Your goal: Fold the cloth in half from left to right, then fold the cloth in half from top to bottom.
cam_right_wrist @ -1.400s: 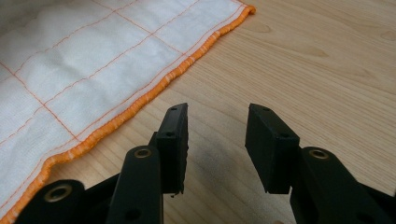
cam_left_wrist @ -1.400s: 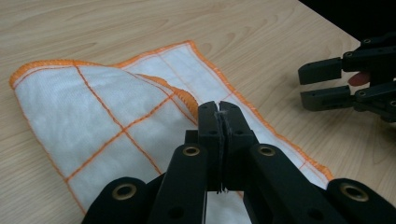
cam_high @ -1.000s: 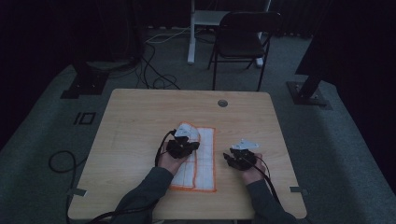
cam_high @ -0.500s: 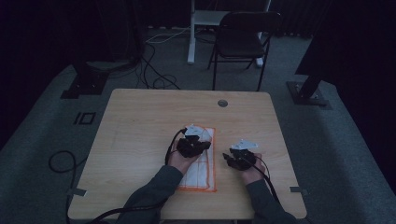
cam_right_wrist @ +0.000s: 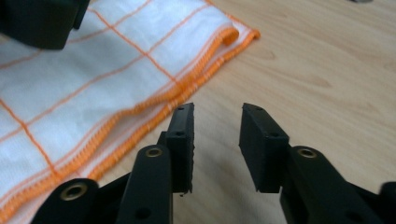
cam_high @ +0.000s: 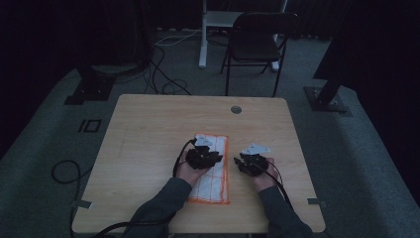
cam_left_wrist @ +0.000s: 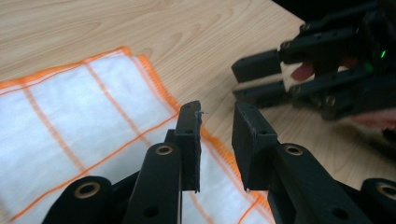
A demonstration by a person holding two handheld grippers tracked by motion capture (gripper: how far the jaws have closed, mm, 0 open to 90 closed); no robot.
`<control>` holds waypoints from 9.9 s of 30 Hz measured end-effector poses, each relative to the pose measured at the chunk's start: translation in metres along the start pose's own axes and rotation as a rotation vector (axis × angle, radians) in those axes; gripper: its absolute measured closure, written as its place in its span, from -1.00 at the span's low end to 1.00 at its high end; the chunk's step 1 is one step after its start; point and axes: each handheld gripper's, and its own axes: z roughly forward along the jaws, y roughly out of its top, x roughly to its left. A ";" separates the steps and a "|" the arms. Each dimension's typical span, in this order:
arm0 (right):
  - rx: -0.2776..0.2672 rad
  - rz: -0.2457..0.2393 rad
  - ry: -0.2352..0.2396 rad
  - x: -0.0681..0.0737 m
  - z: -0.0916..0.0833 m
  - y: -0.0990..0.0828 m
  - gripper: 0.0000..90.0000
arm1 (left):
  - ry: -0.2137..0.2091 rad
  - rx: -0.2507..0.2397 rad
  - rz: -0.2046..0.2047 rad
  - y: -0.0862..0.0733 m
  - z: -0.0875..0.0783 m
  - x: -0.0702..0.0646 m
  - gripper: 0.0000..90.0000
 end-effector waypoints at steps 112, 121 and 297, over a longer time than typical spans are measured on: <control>0.024 0.102 0.008 -0.022 0.078 0.048 0.28 | 0.302 -0.033 -0.077 -0.015 0.000 0.094 0.28; 0.037 0.132 0.007 -0.025 0.086 0.050 0.27 | 0.341 -0.011 -0.114 -0.014 0.012 0.102 0.27; -0.048 0.028 0.312 0.040 -0.034 0.016 0.91 | 0.099 -0.108 -0.041 -0.061 -0.087 -0.005 0.93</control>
